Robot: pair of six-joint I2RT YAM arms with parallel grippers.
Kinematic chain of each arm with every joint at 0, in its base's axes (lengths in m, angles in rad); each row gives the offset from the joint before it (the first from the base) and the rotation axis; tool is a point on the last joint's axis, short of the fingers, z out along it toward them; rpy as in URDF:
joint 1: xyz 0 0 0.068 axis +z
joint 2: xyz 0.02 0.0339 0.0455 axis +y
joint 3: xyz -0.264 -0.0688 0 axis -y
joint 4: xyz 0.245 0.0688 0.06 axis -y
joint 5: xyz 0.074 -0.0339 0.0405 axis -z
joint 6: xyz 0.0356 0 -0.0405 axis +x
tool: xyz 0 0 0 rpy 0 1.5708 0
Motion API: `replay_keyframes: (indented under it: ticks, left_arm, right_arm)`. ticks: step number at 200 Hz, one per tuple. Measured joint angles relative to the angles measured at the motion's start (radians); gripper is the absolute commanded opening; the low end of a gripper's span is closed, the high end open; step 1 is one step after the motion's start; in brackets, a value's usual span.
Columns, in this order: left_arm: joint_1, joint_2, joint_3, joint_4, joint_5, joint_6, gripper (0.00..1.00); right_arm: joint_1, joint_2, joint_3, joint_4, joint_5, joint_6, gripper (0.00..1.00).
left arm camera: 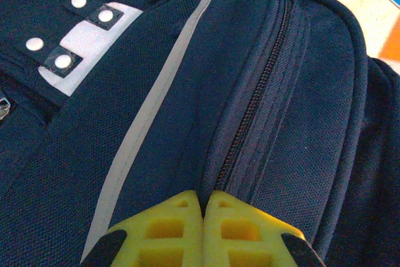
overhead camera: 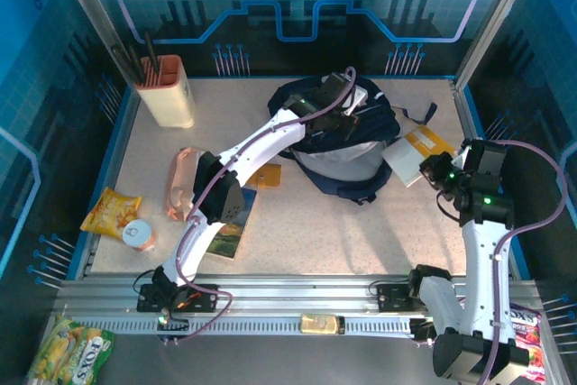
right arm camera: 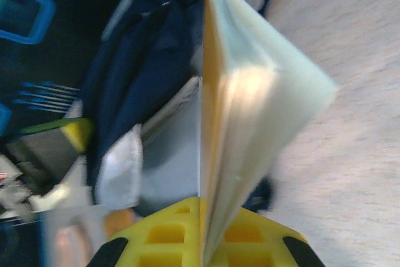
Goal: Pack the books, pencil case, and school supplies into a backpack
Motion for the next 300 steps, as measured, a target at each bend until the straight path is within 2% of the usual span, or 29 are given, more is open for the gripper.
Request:
replay_keyframes:
  ticks: [20,49,82,120,161,213,267,300]
  left_arm:
    - [0.001,0.0,0.0,0.01,0.0,-0.001,0.0]
    - [0.004,-0.002,0.0,0.032,0.0,-0.025,0.0]
    - [0.011,-0.012,0.0,0.064,-0.001,-0.052,0.0]
    - [0.018,-0.022,0.0,0.079,-0.001,-0.061,0.0]
    - [0.019,-0.023,0.0,0.079,0.0,-0.083,0.0]
    - [0.019,-0.023,0.0,0.079,0.007,-0.099,0.0]
    - [0.021,-0.023,0.0,0.079,0.008,-0.105,0.0]
    - [0.032,-0.025,0.0,0.079,0.021,-0.109,0.0]
  right_arm:
    - [0.008,0.02,-0.092,0.145,-0.105,0.102,0.04]
    - [0.067,0.034,-0.214,0.366,-0.163,0.267,0.04]
    - [0.158,0.069,-0.305,0.621,-0.154,0.423,0.04]
    - [0.243,0.135,-0.378,0.835,-0.07,0.528,0.05]
    - [0.333,0.224,-0.383,0.916,0.079,0.541,0.06]
    - [0.396,0.457,-0.37,1.011,0.178,0.567,0.06]
    - [0.423,0.682,-0.269,1.101,0.221,0.645,0.09]
    - [0.429,0.866,-0.187,1.224,0.207,0.69,0.14]
